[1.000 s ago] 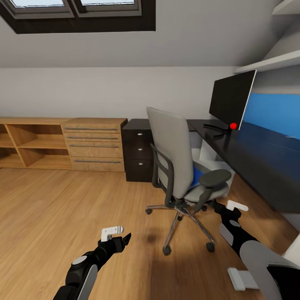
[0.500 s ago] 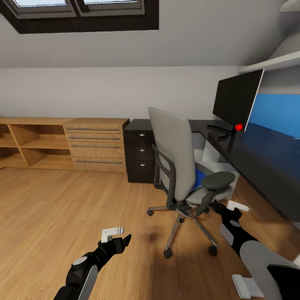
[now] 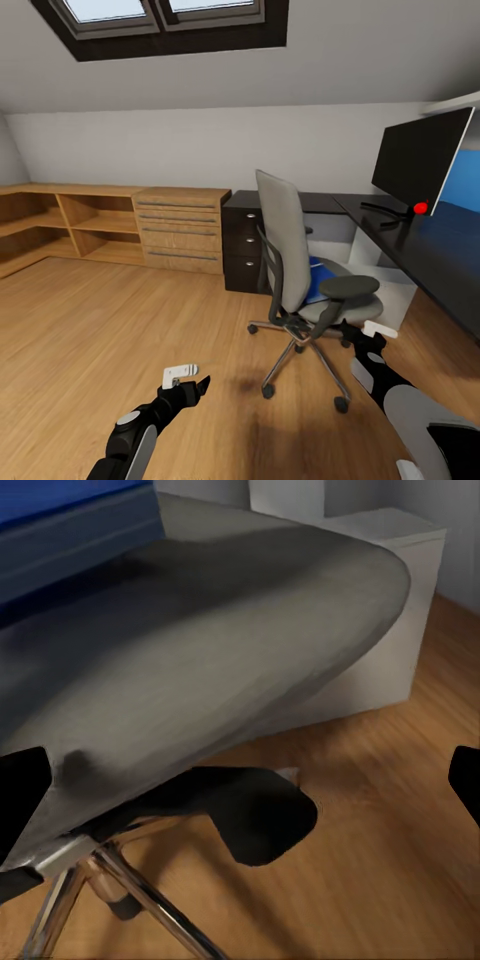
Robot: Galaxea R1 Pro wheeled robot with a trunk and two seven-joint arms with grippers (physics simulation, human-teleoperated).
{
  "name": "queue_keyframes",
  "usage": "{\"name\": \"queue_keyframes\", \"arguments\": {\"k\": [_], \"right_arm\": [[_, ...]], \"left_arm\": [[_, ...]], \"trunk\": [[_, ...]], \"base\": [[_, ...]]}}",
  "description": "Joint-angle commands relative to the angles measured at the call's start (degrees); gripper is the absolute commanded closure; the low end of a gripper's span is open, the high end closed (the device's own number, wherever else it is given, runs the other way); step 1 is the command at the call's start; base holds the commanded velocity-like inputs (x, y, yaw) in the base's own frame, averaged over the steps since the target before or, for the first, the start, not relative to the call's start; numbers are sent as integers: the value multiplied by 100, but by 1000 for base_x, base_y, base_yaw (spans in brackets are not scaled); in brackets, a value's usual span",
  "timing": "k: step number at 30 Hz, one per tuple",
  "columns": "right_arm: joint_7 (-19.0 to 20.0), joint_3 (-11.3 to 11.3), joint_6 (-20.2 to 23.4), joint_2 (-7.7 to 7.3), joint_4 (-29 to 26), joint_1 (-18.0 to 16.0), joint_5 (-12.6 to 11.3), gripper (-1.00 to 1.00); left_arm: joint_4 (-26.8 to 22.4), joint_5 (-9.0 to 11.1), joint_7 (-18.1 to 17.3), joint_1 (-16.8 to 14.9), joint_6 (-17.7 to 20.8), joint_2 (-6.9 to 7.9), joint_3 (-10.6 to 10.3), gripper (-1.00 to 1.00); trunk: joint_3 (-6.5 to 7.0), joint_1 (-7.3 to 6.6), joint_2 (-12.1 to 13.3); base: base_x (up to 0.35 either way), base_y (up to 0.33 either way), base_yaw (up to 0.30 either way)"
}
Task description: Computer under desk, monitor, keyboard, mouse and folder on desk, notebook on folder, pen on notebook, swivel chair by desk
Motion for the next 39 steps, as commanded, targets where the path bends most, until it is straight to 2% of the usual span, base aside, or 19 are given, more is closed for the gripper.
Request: {"name": "queue_keyframes", "arguments": {"k": [1,11,23,39], "right_arm": [[0,-9,-29,0,4,-2,-11,-100],[-1,-9,-49,25,12,-2,-8,-100],[-9,-9,-58,26,12,-2,-4,-100],[-9,-9,-58,19,-4,-2,4,-100]], "left_arm": [[-3,18,-13,-3,30,-3,5,-100],[6,18,-16,-3,26,-3,5,-100],[60,16,-16,-3,19,-3,5,-100],[144,11,-16,-3,18,-9,4,-100]], "trunk": [[-5,-1,-2],[-5,-1,-2],[-5,-1,-2],[-5,-1,-2]], "base": [[0,0,214],[0,55,237],[0,118,59],[0,32,263]]}}
